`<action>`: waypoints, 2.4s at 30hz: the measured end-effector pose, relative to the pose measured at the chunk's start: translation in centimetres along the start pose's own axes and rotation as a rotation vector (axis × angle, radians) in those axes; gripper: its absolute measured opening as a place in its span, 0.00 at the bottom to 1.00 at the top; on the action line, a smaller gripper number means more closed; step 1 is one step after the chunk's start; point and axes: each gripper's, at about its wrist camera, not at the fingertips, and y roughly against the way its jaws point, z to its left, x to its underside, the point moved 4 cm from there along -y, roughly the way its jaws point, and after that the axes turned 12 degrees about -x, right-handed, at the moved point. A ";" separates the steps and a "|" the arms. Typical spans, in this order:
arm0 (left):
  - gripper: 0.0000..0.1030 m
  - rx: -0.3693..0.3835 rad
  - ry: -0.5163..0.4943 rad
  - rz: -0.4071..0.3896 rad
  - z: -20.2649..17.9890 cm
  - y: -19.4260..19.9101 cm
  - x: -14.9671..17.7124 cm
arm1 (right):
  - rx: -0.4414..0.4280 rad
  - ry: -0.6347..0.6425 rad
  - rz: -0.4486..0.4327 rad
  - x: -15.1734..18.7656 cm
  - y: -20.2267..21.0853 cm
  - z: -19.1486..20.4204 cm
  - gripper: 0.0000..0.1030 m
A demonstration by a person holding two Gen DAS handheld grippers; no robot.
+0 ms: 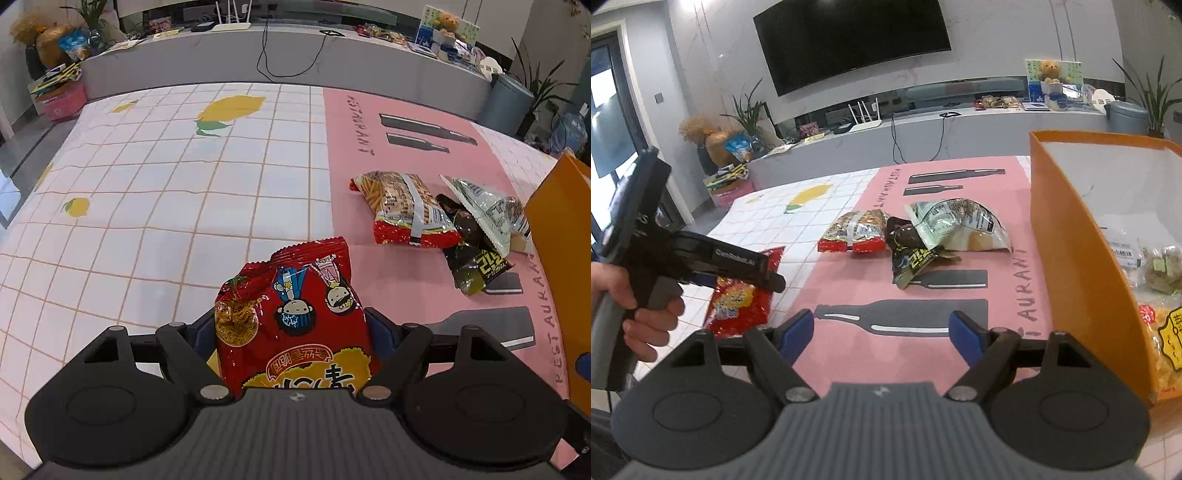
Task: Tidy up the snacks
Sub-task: 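Lift the red chip bag with the left tool, then grasp the clear peanut-snack packet with right tool while left holds red bag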
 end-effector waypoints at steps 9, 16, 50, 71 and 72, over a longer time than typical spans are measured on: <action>0.89 -0.002 0.073 0.008 2.6 0.6 -1.0 | -0.009 0.015 -0.042 -3.0 -1.9 3.1 0.84; 0.89 -0.017 0.115 0.014 5.0 0.6 -1.7 | 0.011 0.047 -0.057 -6.5 -6.1 5.3 0.84; 0.88 -0.008 0.197 0.045 8.5 -0.1 -3.0 | 0.301 0.103 0.167 -8.0 -21.7 1.8 0.54; 0.88 0.060 0.187 -0.049 6.3 3.5 -2.8 | 0.077 0.146 -0.043 -9.6 -8.1 5.2 0.42; 0.88 0.074 0.189 -0.056 6.0 3.9 -2.9 | 0.069 0.144 -0.056 -9.6 -7.0 5.1 0.42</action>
